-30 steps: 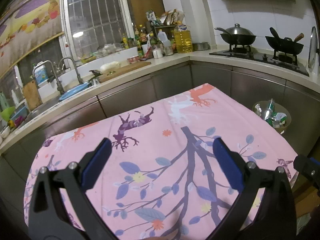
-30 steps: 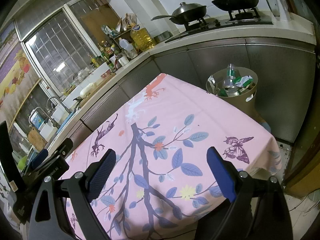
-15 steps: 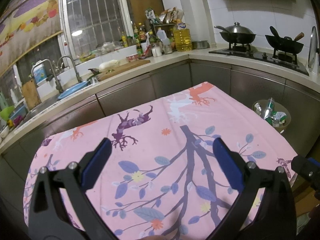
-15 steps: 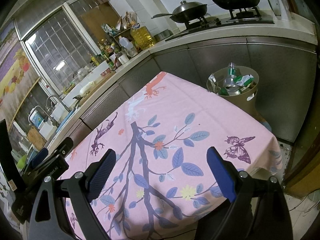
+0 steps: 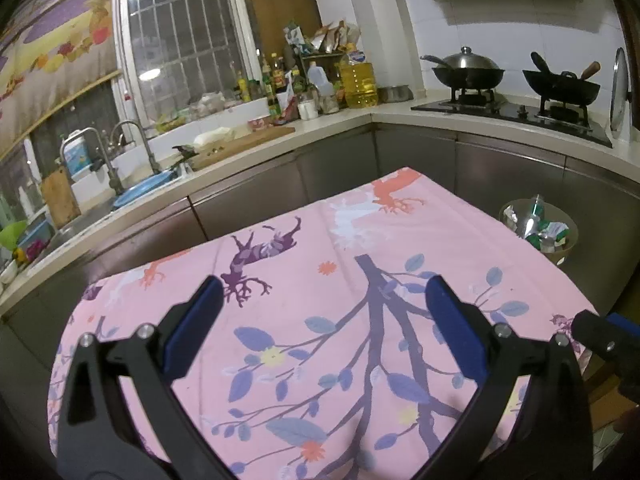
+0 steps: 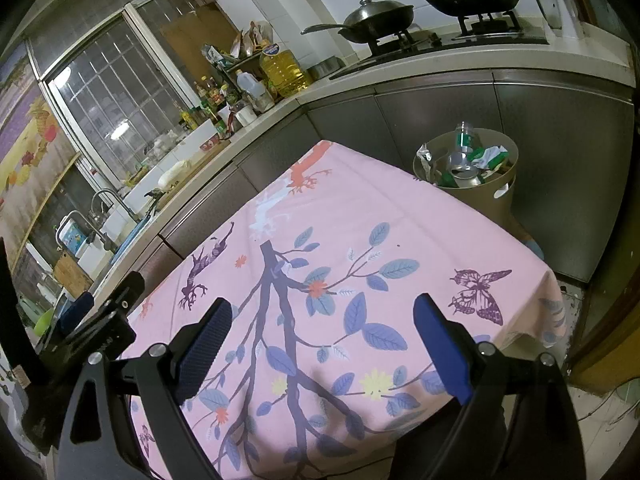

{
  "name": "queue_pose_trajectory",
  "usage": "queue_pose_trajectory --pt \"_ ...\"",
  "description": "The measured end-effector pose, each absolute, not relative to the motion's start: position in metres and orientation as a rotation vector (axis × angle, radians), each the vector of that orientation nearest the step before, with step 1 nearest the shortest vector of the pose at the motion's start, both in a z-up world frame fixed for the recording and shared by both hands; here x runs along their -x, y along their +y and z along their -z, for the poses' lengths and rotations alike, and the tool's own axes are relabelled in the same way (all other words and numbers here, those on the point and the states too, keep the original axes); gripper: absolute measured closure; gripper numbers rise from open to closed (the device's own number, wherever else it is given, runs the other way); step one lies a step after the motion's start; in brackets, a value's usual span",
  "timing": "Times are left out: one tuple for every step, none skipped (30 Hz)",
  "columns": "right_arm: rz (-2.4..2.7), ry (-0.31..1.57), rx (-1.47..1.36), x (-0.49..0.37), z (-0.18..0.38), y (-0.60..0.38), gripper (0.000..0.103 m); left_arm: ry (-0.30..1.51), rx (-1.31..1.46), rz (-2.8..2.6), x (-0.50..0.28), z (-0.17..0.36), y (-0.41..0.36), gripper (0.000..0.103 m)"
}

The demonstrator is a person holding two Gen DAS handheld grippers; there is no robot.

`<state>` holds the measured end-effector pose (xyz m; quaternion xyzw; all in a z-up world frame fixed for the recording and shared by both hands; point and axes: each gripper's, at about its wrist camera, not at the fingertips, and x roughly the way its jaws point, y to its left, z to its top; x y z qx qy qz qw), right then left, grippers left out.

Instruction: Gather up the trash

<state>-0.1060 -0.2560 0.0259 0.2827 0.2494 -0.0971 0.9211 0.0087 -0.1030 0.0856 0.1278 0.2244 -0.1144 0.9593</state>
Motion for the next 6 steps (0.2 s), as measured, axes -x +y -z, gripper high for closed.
queue_pose_trajectory --pt "0.201 0.512 -0.583 0.1069 -0.0238 -0.2549 0.014 0.454 -0.256 0.238 -0.0082 -0.0861 -0.1025 0.006" --pt "0.202 0.512 -0.586 0.1074 -0.0225 -0.2545 0.014 0.454 -0.255 0.243 -0.0078 -0.0863 -0.1022 0.006" --pt "0.203 0.514 -0.588 0.1076 -0.0210 -0.2545 0.014 0.454 -0.256 0.245 -0.0077 -0.0862 -0.1022 0.006" --pt "0.203 0.516 -0.589 0.1103 -0.0183 -0.2517 0.014 0.454 -0.258 0.246 -0.0073 -0.0865 -0.1021 0.006" --pt "0.202 0.515 -0.589 0.1090 -0.0195 -0.2534 0.014 0.454 -0.258 0.246 -0.0072 -0.0867 -0.1022 0.006" --pt "0.202 0.515 -0.589 0.1099 -0.0189 -0.2526 0.014 0.455 -0.257 0.246 -0.0072 -0.0868 -0.1022 0.006"
